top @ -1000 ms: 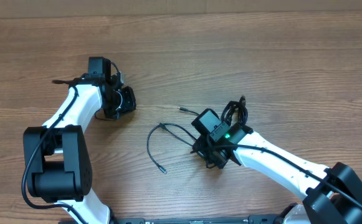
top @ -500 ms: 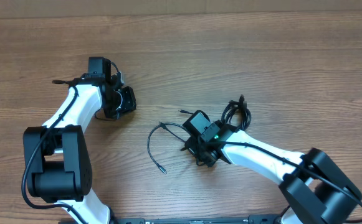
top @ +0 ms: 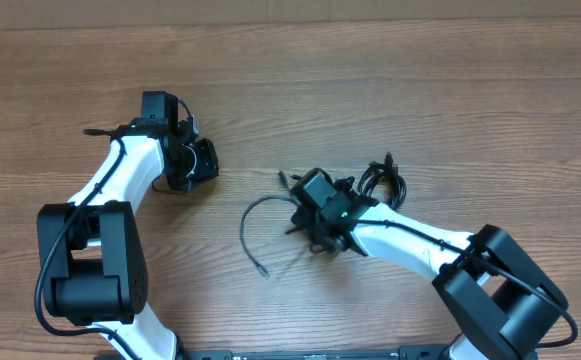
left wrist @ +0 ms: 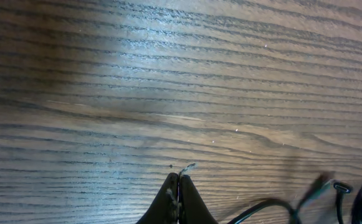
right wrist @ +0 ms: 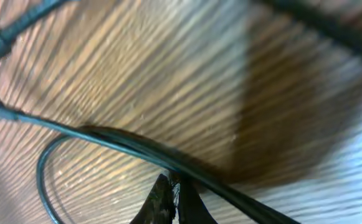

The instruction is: Untangle cables

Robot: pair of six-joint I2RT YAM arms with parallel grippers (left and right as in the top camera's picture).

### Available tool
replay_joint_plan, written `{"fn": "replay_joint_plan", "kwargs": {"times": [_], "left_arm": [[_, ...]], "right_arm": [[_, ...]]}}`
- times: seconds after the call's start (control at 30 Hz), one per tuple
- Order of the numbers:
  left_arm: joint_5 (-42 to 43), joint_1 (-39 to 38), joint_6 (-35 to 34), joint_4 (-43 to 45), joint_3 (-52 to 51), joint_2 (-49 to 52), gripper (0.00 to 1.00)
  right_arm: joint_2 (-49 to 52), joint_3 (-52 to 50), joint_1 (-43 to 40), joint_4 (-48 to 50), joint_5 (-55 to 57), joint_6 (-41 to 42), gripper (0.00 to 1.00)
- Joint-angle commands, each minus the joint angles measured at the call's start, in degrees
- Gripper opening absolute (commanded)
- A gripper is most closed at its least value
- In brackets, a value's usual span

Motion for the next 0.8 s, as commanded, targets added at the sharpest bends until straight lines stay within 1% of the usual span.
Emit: {"fn": "replay_joint_plan", "kwargs": {"times": [0.0,0.13,0.27,0.33,0.43,0.5,0.6,0.67,0.7,0.77], "left_arm": [[0.74,0.00,-0.39,0.13,-0.09,-0.63,0.04],[0.72,0.00,-0.39,0.13,-0.09,-0.63,0.04],[0.72,0.00,-0.42,0.17,-0.09,-0.63,0.04],[0.72,0.00,-0.39,0.15,-0.09,-0.63,0.04],[0.68,0.00,-0.39,0.15,-0.09,-0.63,0.04],[0.70,0.00,-0.39,0.17,-0.09,-0.63,0.04],[0.70,0.00,-0.39,0.33,-0.09,-0.63,0.04],[0.70,-0.02,-0.39,0.37,-0.09,-0.63,0.04],[0.70,-0.02,-0.42,0.39,-0.09,-0.63,0.04],[0.70,-0.02,-0.39,0.39,-0.09,-0.63,0.04]], "right_arm": [[0.70,4.74,-2.84,-3.41,2.38,-9.49,0.04],[0.70,8.87,-6.58,-9.05,1.79,-16.79,0.05],[0.70,11.41,-11.26,-10.54,-2.40,-22.23,0.06],[0.70,12.59,-13.57,-11.10,-6.45,-25.16,0.04],[0.70,14.69,-16.26,-13.66,-15.93,-30.93,0.04],[0.70,15.06,-16.72,-14.91,-20.11,-34.01,0.04],[0.70,15.06,-15.91,-17.62,-21.11,-38.10,0.04],[0.70,15.06,-14.75,-19.21,-21.11,-43.98,0.04],[0.70,15.06,-13.97,-20.83,-21.09,-48.96,0.04],[0.70,15.06,-13.29,-22.91,-20.98,-53.48,0.04]]}}
